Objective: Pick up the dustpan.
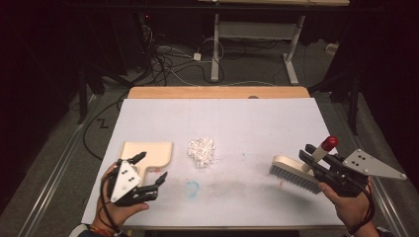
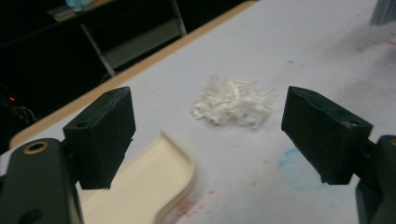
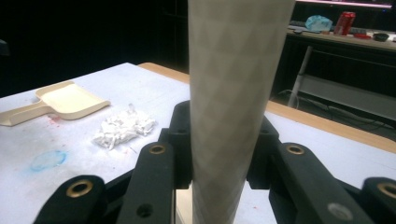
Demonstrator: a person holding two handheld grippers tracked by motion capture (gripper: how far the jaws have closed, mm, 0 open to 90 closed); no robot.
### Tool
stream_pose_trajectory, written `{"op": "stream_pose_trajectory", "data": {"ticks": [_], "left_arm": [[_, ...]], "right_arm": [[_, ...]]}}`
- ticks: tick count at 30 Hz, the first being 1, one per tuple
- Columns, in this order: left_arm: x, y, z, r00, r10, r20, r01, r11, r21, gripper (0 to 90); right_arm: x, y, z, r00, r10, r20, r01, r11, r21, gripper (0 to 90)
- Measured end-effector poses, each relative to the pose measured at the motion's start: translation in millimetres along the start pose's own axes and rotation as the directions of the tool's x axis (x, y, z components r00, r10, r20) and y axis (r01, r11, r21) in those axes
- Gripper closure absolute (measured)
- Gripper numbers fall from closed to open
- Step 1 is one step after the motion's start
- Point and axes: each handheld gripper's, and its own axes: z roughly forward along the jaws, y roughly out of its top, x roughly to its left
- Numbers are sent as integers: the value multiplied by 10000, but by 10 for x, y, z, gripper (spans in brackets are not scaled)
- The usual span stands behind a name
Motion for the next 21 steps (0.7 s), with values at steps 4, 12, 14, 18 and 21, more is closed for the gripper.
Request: {"op": "stream_pose_trajectory", "data": {"ticks": [4, 12, 14, 18, 21], "left_arm": [[106, -146, -24, 9983, -288, -508, 303, 9991, 283, 173], [173, -352, 61, 9956, -747, -573, 815, 9884, 1279, 177], [189, -393, 89, 9932, -893, -741, 1004, 9815, 1631, 177], [176, -451, 126, 9907, -1012, -906, 1194, 9669, 2257, 177], [159, -492, 161, 9883, -1214, -919, 1418, 9536, 2656, 177]], "right_arm": [[-3, -10, -7, 10000, -8, 37, 8, 10000, 39, 700], [-13, -8, 4, 9999, -112, 100, 112, 9999, 22, 700], [-14, -18, 3, 9998, -132, 134, 131, 9999, 57, 700], [-23, -30, 13, 9994, -46, 337, 44, 10000, 45, 700], [-26, -40, 40, 9989, -242, 396, 240, 9997, 41, 700]]}}
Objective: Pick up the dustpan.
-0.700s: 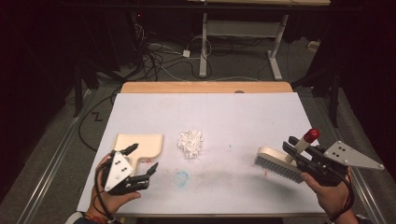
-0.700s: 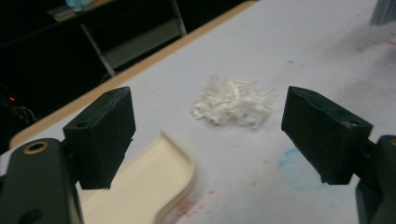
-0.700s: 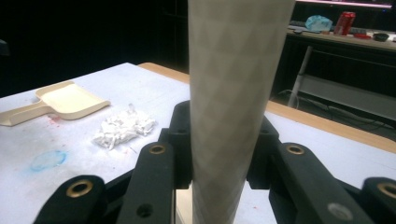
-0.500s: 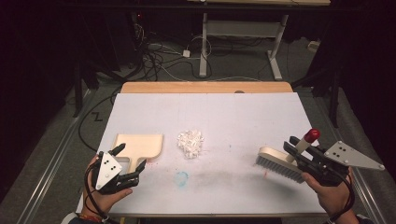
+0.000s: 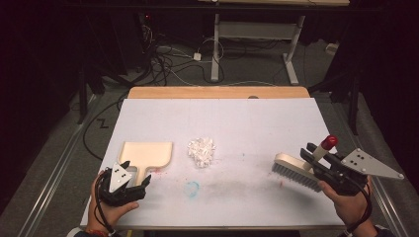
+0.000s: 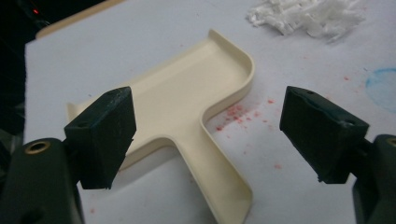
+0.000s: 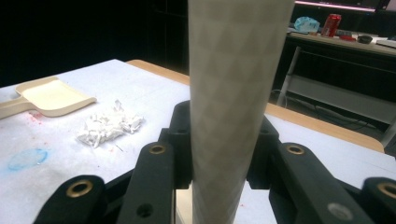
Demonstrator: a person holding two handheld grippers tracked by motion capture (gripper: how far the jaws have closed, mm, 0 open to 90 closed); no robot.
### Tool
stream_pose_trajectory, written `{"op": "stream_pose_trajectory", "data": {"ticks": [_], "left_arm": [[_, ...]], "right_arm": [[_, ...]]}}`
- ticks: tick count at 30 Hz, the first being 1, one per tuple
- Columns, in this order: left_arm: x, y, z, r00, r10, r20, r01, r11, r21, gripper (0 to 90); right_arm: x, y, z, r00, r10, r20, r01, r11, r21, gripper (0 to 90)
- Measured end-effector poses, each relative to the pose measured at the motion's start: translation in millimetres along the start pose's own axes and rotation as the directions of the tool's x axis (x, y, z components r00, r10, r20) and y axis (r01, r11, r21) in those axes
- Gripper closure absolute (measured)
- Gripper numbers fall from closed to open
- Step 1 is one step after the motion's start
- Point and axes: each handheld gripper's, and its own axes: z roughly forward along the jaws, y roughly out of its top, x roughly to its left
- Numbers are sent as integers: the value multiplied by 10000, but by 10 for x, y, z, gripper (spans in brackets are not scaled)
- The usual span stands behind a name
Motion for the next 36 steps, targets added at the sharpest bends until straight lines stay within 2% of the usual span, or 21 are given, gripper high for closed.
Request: {"op": "stream_pose_trajectory", "data": {"ticks": [8, 9, 10, 13, 16, 17, 18, 19, 20, 21, 25, 26, 28, 29, 30, 31, 32, 36], "left_arm": [[-19, -44, 9, 9998, 157, 74, -158, 9998, 150, 174], [-33, -54, -6, 9991, 424, -85, -423, 9990, 144, 177], [-33, -54, -6, 9991, 424, -85, -423, 9990, 144, 177], [-16, -69, 32, 9998, 79, -175, -70, 9988, 489, 177], [11, -80, 69, 9982, -508, -310, 534, 9947, 884, 177], [14, -73, 80, 9968, -664, -455, 710, 9915, 1086, 173], [6, -58, 106, 9934, -885, -734, 982, 9853, 1401, 177], [3, -50, 123, 9907, -1049, -868, 1177, 9802, 1593, 179], [5, -45, 144, 9857, -1396, -940, 1545, 9721, 1762, 181], [12, -49, 157, 9834, -1615, -821, 1739, 9688, 1767, 182], [90, -75, 305, 9708, -2289, -722, 2393, 9460, 2185, 202], [123, -77, 350, 9655, -2490, -762, 2600, 9382, 2284, 216], [190, -78, 425, 9539, -2972, -416, 2987, 9269, 2271, 228], [190, -78, 425, 9539, -2972, -416, 2987, 9269, 2271, 253], [235, -32, 481, 9577, -2838, -473, 2869, 9297, 2309, 292], [258, -3, 511, 9595, -2789, -404, 2802, 9289, 2420, 311], [282, 21, 534, 9571, -2870, -392, 2876, 9253, 2471, 330], [337, 86, 592, 9640, -2654, -146, 2595, 9279, 2678, 529]], "right_arm": [[-46, 2, 107, 10000, 27, -14, -27, 10000, 52, 700], [-49, 0, 123, 10000, 34, -25, -34, 10000, 84, 700], [-49, 0, 123, 10000, 34, -25, -34, 10000, 84, 700], [-44, -11, 150, 10000, -68, -10, 68, 9999, 132, 700], [-40, -8, 142, 10000, -73, 6, 73, 9999, 119, 700], [-39, -5, 140, 10000, -64, 18, 64, 9999, 91, 700], [-41, -3, 140, 10000, -91, 36, 91, 9999, 83, 700], [-40, -2, 140, 10000, -52, 57, 51, 9999, 103, 700], [-42, -3, 141, 10000, -53, 65, 53, 9999, 100, 700], [-44, -6, 143, 9999, -116, 61, 115, 9999, 126, 700], [-40, -17, 142, 9998, -162, 89, 160, 9997, 208, 700], [-41, -19, 144, 9999, -122, 82, 120, 9997, 207, 700], [-48, -20, 146, 9998, -170, 98, 168, 9996, 226, 700], [-48, -23, 144, 9998, -148, 102, 145, 9996, 255, 700], [-46, -25, 147, 9999, -118, 79, 116, 9996, 250, 700], [-45, -27, 149, 9999, -87, 88, 85, 9996, 269, 700], [-46, -28, 153, 9999, -112, 97, 110, 9995, 291, 700], [-18, -36, 163, 9999, -146, 10, 146, 9993, 335, 700]]}}
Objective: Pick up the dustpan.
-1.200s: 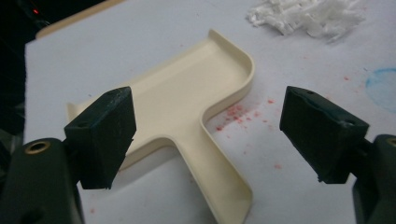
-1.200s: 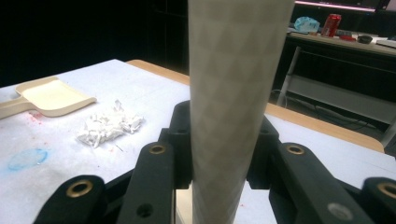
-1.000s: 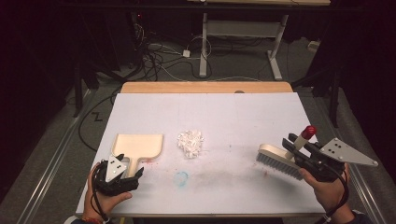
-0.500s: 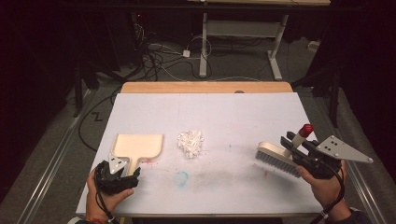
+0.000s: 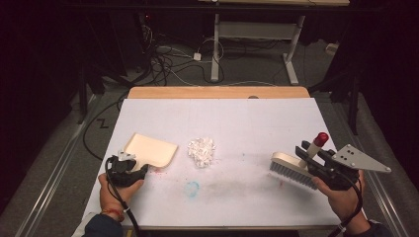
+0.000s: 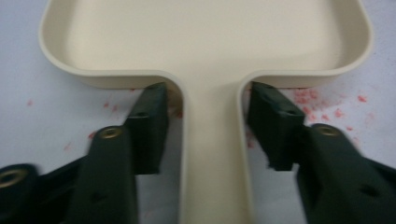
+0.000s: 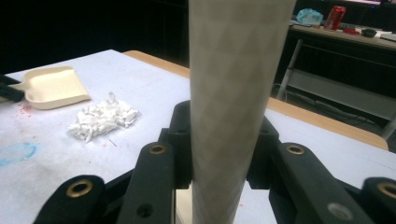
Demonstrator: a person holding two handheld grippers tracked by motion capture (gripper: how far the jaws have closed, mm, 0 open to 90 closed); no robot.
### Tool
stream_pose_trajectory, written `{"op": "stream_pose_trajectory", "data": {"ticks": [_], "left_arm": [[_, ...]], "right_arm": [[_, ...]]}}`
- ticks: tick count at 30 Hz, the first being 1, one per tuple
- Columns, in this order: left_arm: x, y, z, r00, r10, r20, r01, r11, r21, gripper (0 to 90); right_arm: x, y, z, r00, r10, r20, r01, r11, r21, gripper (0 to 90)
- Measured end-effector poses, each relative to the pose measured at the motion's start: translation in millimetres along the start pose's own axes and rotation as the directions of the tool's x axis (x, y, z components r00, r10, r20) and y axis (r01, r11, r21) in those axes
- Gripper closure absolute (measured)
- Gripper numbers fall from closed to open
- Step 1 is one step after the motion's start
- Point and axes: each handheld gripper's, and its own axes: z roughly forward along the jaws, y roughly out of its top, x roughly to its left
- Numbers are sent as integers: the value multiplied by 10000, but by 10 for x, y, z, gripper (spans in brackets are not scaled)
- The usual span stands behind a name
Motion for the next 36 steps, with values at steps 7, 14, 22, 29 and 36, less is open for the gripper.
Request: {"op": "stream_pose_trajectory", "data": {"ticks": [7, 14, 22, 29, 36], "left_arm": [[14, 101, 3, 9988, 437, 200, -447, 9977, 507, 636], [38, 166, -83, 9920, 1152, 519, -1197, 9885, 927, 638], [-73, 228, -397, 9723, 2228, 706, -2306, 9636, 1350, 638], [-175, 136, -558, 9562, 2582, 1382, -2794, 9457, 1659, 638], [-254, -5, -597, 9444, 2753, 1797, -3072, 9336, 1843, 638]], "right_arm": [[64, -20, 38, 9994, -98, -323, 102, 9999, 112, 700], [57, -33, 48, 9996, -32, -297, 37, 9998, 183, 700], [34, -21, 16, 9997, -40, -256, 45, 9998, 180, 700], [35, -39, 45, 9995, -71, -302, 80, 9996, 286, 701], [30, -37, 137, 9995, -77, -304, 86, 9995, 305, 701]]}}
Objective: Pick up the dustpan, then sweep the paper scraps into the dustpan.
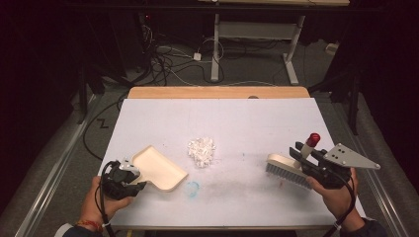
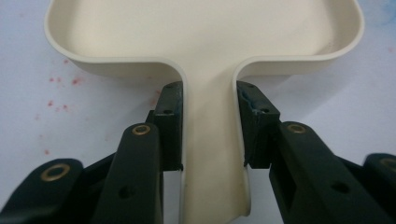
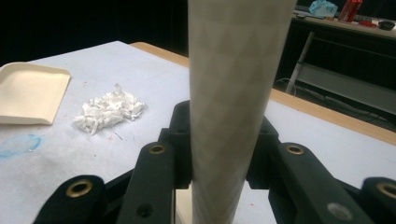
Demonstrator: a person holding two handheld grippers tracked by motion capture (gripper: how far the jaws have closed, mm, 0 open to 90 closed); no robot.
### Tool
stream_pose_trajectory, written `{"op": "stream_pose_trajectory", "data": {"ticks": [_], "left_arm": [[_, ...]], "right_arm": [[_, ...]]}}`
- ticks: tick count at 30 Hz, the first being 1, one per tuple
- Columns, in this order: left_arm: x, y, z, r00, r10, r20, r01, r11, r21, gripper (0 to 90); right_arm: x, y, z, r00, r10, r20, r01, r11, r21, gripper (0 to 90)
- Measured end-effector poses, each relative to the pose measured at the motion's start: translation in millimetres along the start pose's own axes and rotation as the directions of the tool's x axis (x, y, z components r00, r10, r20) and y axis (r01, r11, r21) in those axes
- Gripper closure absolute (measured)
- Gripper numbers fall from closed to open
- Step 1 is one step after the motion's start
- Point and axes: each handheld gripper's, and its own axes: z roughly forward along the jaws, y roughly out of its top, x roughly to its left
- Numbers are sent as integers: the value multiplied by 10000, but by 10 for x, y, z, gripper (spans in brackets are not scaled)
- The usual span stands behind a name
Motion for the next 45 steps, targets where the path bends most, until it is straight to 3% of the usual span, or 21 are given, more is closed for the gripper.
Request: {"op": "stream_pose_trajectory", "data": {"ticks": [10, 16, 22, 30, 36, 38, 45], "left_arm": [[-150, -20, 52, 9982, 479, 359, -487, 9986, 202, 637], [-170, -36, 76, 9977, 638, 216, -644, 9976, 255, 637], [-192, -38, 108, 9987, 479, 189, -484, 9985, 268, 636], [-182, -20, 150, 9984, 485, 288, -495, 9982, 349, 637], [-199, -11, 191, 9980, 586, 217, -596, 9972, 459, 637], [-200, -12, 198, 9981, 576, 220, -586, 9971, 485, 637], [-207, -8, 238, 9978, 635, 204, -646, 9961, 601, 637]], "right_arm": [[-16, 7, 120, 9999, 111, 97, -112, 9999, 41, 701], [-12, 83, 285, 10000, -63, -42, 63, 9998, -183, 701], [28, 159, 508, 9997, -43, -233, 39, 9998, -191, 701], [73, 443, 1023, 9994, -241, -266, 230, 9989, -413, 702], [109, 629, 1480, 9998, 169, 88, -166, 9993, -328, 702], [153, 676, 1647, 9995, 305, 98, -303, 9993, -197, 702], [394, 785, 2124, 9984, -101, 549, 101, 9999, -8, 702]]}}
